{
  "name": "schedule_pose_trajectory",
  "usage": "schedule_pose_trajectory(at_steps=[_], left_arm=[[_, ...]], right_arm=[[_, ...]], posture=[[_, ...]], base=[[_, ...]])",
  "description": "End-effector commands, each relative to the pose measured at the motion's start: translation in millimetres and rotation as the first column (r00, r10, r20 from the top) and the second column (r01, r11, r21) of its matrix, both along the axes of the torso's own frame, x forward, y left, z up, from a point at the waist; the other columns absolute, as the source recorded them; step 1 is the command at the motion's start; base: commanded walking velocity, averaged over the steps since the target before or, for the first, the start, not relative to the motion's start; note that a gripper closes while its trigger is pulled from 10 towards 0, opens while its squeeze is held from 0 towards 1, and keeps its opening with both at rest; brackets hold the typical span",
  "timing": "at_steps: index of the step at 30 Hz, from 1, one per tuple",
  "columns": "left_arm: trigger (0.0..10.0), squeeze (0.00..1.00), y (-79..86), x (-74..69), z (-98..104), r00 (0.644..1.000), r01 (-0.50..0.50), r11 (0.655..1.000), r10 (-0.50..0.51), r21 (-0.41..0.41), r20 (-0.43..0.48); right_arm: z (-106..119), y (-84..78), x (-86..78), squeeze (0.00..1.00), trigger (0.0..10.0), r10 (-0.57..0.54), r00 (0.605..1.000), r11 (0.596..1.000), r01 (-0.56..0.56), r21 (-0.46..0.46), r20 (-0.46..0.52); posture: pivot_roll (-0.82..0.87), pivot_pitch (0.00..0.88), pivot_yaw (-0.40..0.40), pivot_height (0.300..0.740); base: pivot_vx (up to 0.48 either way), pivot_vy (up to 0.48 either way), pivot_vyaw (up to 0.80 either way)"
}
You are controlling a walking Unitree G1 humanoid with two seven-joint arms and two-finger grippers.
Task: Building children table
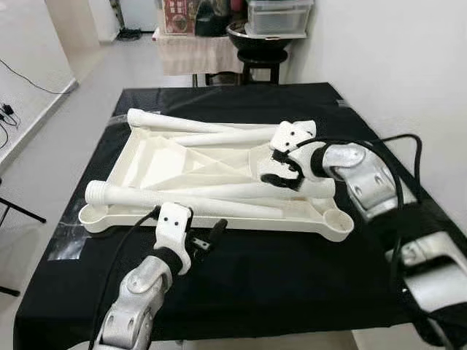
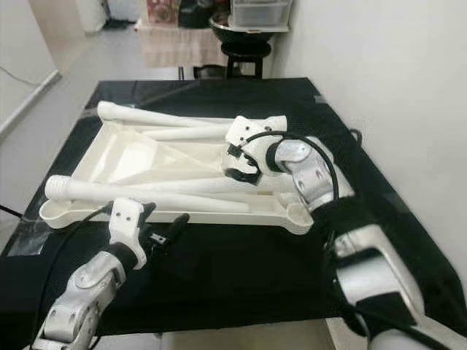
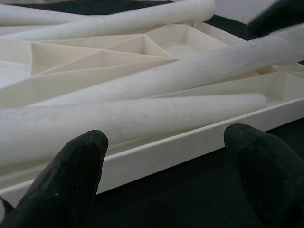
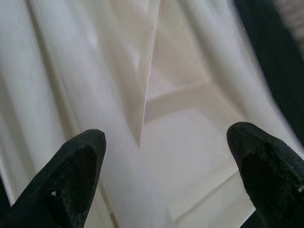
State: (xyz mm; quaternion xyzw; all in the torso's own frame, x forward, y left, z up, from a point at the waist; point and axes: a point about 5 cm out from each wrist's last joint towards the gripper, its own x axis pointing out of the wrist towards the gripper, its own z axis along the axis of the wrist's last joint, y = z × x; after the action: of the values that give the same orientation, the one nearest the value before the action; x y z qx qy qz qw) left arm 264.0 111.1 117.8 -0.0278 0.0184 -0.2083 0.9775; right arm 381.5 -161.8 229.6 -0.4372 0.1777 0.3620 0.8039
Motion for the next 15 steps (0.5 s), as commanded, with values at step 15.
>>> schedule_pose_trajectory(at_steps=[15], left_arm=[[10.0, 0.0, -5.2, -8.3, 0.6, 1.0, 0.016, 1.0, -0.016, -0.021, -0.021]], right_arm=[[12.8, 15.8, 11.8, 0.0, 10.0, 0.023, 0.959, 0.958, -0.101, -0.267, -0.282]], posture=[[-0.01, 0.112, -0.057, 0.74]], base=[[0.0, 0.0, 0.0]])
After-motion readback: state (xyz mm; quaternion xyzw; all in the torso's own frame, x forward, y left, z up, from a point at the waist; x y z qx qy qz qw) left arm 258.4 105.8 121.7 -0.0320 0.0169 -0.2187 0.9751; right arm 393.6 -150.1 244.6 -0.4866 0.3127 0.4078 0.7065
